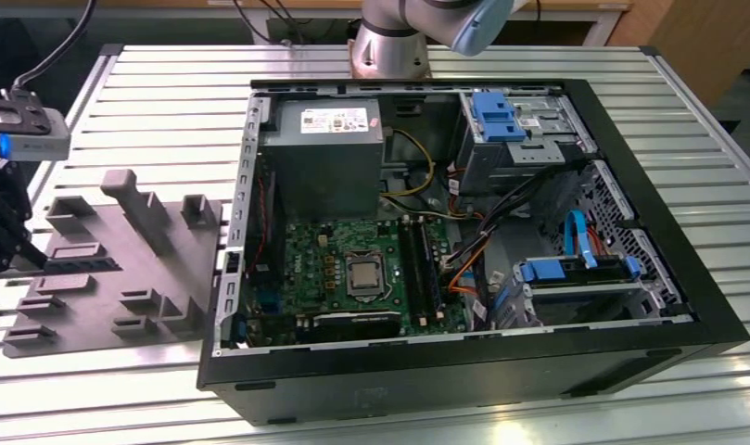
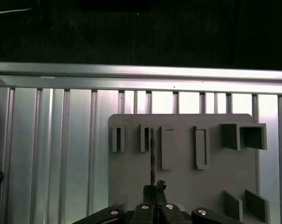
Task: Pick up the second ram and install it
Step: 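Pick up the second ram and move it above second insertion slot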
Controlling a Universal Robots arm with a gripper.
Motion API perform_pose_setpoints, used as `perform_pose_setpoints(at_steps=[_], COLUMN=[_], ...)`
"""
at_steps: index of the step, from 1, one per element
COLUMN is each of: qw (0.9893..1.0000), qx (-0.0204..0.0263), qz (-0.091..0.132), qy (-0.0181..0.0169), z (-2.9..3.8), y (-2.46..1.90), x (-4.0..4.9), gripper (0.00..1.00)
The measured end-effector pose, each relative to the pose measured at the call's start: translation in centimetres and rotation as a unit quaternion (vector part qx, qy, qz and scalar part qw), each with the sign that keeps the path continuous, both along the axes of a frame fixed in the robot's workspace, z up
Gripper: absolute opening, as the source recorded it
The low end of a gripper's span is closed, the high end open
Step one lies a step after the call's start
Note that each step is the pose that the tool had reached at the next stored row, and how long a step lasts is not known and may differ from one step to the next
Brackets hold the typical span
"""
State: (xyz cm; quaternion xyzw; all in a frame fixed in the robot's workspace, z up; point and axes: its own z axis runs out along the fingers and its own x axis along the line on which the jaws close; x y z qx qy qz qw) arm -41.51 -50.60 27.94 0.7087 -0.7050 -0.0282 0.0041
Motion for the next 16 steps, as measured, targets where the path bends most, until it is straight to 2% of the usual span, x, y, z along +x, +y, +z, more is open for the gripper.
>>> perform_pose_setpoints(at_steps=[16], qw=[1.0000], qx=[0.0002], qz=[0.000], qy=[-0.0001], z=[1.54], y=[0.00], x=[-0.08], gripper=[0.11])
